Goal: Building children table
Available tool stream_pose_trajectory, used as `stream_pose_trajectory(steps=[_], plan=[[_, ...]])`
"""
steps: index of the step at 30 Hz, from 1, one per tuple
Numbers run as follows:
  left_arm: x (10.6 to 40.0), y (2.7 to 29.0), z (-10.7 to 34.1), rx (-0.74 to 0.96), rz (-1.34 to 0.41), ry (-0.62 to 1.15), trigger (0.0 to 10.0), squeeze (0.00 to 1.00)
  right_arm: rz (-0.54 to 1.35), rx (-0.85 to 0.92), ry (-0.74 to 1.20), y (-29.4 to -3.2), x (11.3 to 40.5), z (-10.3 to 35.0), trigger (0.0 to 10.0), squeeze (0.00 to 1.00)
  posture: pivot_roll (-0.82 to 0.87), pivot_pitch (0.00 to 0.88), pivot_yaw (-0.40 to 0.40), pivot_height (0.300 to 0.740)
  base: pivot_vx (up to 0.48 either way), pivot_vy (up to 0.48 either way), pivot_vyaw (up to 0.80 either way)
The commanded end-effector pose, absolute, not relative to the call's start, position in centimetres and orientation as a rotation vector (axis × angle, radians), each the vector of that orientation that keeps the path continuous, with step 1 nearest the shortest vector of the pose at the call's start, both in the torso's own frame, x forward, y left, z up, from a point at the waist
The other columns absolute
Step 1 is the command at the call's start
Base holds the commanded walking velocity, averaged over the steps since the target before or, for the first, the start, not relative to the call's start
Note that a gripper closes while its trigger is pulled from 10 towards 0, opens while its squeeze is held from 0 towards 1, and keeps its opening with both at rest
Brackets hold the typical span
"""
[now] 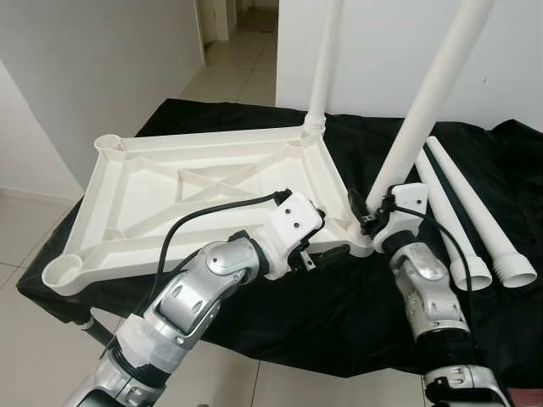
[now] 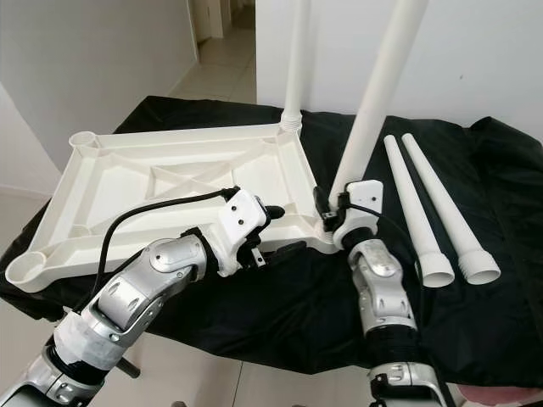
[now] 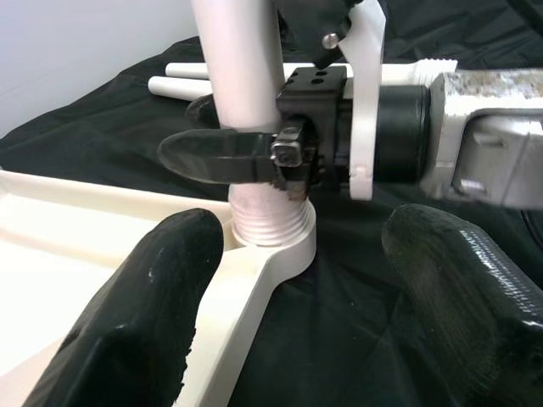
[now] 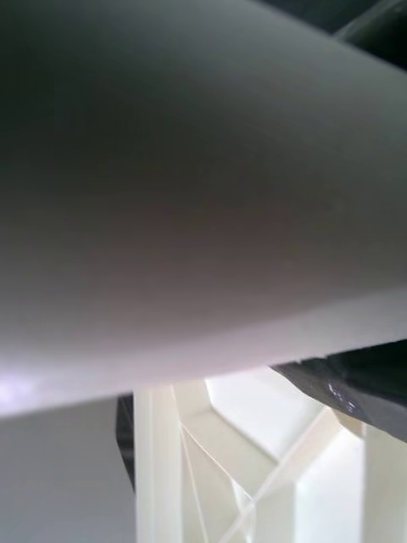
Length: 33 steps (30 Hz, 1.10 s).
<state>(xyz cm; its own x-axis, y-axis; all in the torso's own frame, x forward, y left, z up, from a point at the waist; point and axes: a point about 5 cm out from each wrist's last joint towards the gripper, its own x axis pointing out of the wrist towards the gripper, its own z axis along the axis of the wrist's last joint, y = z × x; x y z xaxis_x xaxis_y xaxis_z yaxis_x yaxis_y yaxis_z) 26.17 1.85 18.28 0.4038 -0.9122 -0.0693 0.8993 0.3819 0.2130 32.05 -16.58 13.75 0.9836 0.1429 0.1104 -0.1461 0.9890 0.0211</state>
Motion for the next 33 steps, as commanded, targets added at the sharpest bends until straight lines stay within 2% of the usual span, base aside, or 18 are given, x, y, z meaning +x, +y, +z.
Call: stream_pose_trajectory(steps=[1, 6, 10, 16, 21, 33], plan=[[25.9, 1.9, 18.5, 0.233, -1.201, -0.063, 10.0, 0.0, 0.076, 0.09, 0.002, -16.0, 31.7, 11.5, 10.0, 0.0, -0.06, 0.0, 0.007, 0.74, 0.0, 0.0, 0.0], [25.9, 1.9, 18.5, 0.231, -1.2, -0.064, 10.0, 0.0, -0.017, 0.118, -0.011, -15.6, 31.6, 11.9, 10.0, 0.0, -0.06, 0.0, -0.001, 0.74, 0.0, 0.0, 0.0], [26.0, 1.7, 18.5, 0.226, -1.197, -0.07, 10.0, 0.0, -0.225, 0.122, -0.015, -13.4, 31.1, 12.1, 10.0, 0.0, -0.06, 0.0, -0.022, 0.74, 0.0, 0.0, 0.0], [26.0, 1.5, 18.5, 0.222, -1.193, -0.075, 10.0, 0.0, -0.247, 0.138, 0.004, -12.6, 30.9, 12.0, 10.0, 0.0, -0.05, 0.0, -0.029, 0.74, 0.0, 0.0, 0.0], [25.8, 1.4, 18.5, 0.218, -1.191, -0.075, 10.0, 0.0, -0.355, 0.098, 0.002, -14.1, 30.2, 12.1, 10.0, 0.0, -0.05, 0.0, -0.035, 0.74, 0.0, 0.0, 0.0], [25.8, 1.8, 18.3, 0.224, -1.192, -0.068, 10.0, 0.0, -0.452, 0.03, 0.0, -16.2, 28.3, 11.5, 10.0, 0.0, -0.05, 0.0, -0.034, 0.74, 0.0, 0.0, 0.0]])
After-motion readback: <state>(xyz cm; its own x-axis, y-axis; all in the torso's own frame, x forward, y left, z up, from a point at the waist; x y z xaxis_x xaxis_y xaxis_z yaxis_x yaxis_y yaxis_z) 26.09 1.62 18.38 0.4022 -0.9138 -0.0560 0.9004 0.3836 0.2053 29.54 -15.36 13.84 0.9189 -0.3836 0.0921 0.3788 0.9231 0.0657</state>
